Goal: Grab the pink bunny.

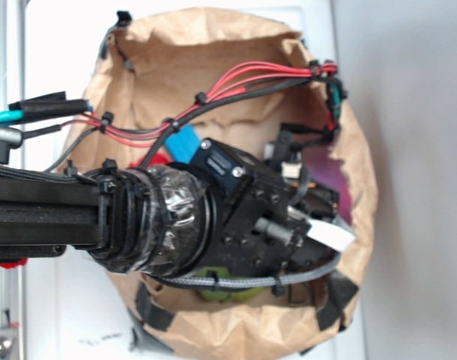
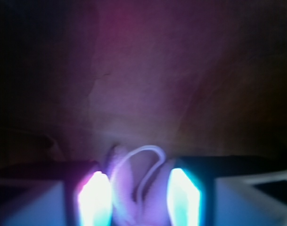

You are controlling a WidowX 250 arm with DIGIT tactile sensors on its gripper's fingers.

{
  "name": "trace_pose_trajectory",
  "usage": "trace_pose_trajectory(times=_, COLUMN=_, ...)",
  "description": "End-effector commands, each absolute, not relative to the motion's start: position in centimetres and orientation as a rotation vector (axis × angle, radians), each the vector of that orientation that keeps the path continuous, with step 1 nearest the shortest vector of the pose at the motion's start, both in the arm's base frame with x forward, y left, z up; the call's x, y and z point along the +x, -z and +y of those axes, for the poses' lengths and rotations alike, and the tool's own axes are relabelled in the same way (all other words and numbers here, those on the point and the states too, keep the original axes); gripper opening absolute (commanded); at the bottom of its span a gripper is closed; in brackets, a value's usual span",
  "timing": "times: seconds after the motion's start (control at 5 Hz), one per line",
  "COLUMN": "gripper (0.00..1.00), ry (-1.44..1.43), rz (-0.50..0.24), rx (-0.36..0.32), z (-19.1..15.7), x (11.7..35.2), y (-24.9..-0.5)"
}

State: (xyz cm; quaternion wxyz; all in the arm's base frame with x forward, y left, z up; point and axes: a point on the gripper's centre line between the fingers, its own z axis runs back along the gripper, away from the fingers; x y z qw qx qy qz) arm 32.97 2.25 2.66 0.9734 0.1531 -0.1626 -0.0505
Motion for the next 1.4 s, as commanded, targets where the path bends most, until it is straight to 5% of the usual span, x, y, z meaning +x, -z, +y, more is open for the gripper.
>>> trace_pose_trajectory(times=0.0, gripper=0.00, ry=0.110, rz=-0.339, rx=0.263, z=2.0, x=32.9, y=-3.8)
trace_pose_trajectory(times=0.4, gripper=0.00, ry=0.121, rz=-0.318, rx=0.189, z=2.3, x=32.5, y=-4.9)
trace_pose_trajectory(times=0.6, gripper=1.00, ry=0.106, rz=-0.273, rx=0.156, z=3.2, x=32.3, y=-5.5)
trace_pose_trajectory(times=1.2, gripper=1.00, ry=0.115, rz=-0.266, rx=0.114, z=3.5, x=30.8, y=-6.5)
